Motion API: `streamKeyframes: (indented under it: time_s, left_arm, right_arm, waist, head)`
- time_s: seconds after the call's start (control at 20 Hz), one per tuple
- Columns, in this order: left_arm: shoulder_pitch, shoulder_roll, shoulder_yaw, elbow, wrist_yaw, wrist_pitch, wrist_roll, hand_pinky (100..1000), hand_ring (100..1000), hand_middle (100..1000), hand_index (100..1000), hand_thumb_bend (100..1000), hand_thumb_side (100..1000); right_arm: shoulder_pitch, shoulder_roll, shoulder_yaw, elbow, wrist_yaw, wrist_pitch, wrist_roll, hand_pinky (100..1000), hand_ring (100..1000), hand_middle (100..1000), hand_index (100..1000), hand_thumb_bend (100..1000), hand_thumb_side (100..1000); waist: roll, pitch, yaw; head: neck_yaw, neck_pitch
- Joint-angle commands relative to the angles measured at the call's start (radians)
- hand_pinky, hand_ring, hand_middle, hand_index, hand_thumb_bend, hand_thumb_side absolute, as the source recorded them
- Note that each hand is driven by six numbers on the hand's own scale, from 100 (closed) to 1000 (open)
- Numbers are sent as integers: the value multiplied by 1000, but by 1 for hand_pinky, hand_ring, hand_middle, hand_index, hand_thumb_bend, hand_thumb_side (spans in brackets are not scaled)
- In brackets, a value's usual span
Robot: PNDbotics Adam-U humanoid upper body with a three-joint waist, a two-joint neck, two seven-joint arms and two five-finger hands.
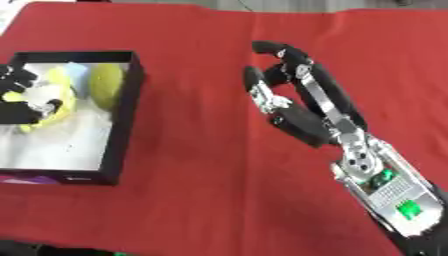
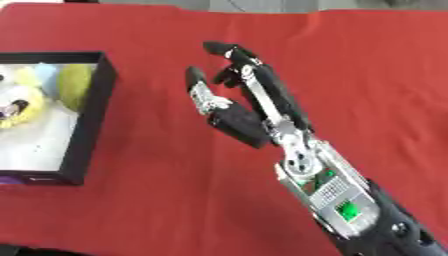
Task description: Pick up the objects with one hand, pass them to the other hand, and then place them into the box on the other side of the table.
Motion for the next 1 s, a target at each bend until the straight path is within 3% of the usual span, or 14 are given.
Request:
streamKeyframes:
  time_s: [0.05,0.2,0.3,0.35,0.45,0.5,0.55,0.6,0.75,0.8,0.85,0.9,0.95,1.0]
  left_arm:
    - [-9,24,24,-4,-23,27,21,974,788,697,777,718,365]
    - [-9,22,29,-14,-22,32,37,968,779,689,772,659,402]
    - [-10,17,39,-36,-11,24,58,940,760,713,790,568,503]
    - [-10,11,49,-54,-2,14,70,933,758,739,792,497,629]
    - [-13,-13,85,-98,24,-11,100,931,754,755,786,378,788]
    - [-16,-30,105,-122,38,-25,114,927,748,760,779,271,925]
    - [-18,-49,126,-146,53,-39,129,929,746,762,779,239,1000]
    - [-18,-68,143,-169,68,-54,144,931,745,767,786,254,1000]
    - [-1,-137,182,-243,113,-99,189,938,737,770,804,479,1000]
    - [6,-161,196,-267,128,-114,204,937,734,767,802,505,1000]
    - [15,-185,209,-291,143,-128,215,931,731,765,801,504,1000]
    - [23,-207,218,-314,157,-143,223,929,732,766,801,490,972]
    - [33,-232,228,-339,172,-157,230,926,736,767,799,449,929]
    - [44,-256,236,-363,186,-172,237,925,742,770,797,432,869]
  right_arm:
    - [-10,-12,-11,-24,-5,0,-5,708,692,870,913,158,867]
    - [-9,-13,-13,-25,-6,0,-8,708,692,870,913,156,860]
    - [-9,-16,-19,-27,-6,0,-14,709,693,871,913,143,831]
    - [-10,-19,-25,-29,-4,0,-19,711,697,872,913,188,750]
    - [-6,-28,-46,-31,-4,3,-34,719,708,878,916,116,685]
    - [-2,-36,-62,-32,-5,7,-46,723,714,883,919,100,662]
    - [4,-44,-82,-32,-10,12,-59,727,720,886,921,100,649]
    - [11,-53,-103,-34,-16,17,-73,732,728,891,923,100,652]
    - [33,-82,-173,-43,-46,29,-117,744,744,900,924,100,667]
    - [42,-90,-198,-47,-59,31,-132,748,749,903,924,100,659]
    - [50,-98,-222,-52,-72,31,-147,753,760,906,924,100,625]
    - [57,-105,-245,-55,-82,29,-161,759,773,908,919,100,717]
    - [65,-110,-269,-56,-93,28,-176,760,777,897,911,100,591]
    - [73,-114,-293,-55,-105,29,-191,759,780,890,902,100,589]
  waist:
    - [6,-19,0]
    - [7,-20,0]
    - [8,-21,-1]
    - [8,-23,-2]
    - [10,-28,-4]
    - [10,-31,-6]
    - [11,-35,-8]
    - [11,-37,-11]
    - [10,-44,-21]
    - [9,-46,-25]
    - [9,-48,-29]
    - [8,-50,-31]
    - [7,-52,-34]
    - [7,-53,-37]
  head:
    - [-1,-5]
    - [-3,-6]
    - [-11,-4]
    - [-22,-3]
    - [-50,1]
    - [-66,3]
    - [-81,5]
    - [-93,7]
    - [-116,11]
    - [-118,12]
    - [-118,13]
    - [-118,13]
    - [-116,14]
    - [-115,16]
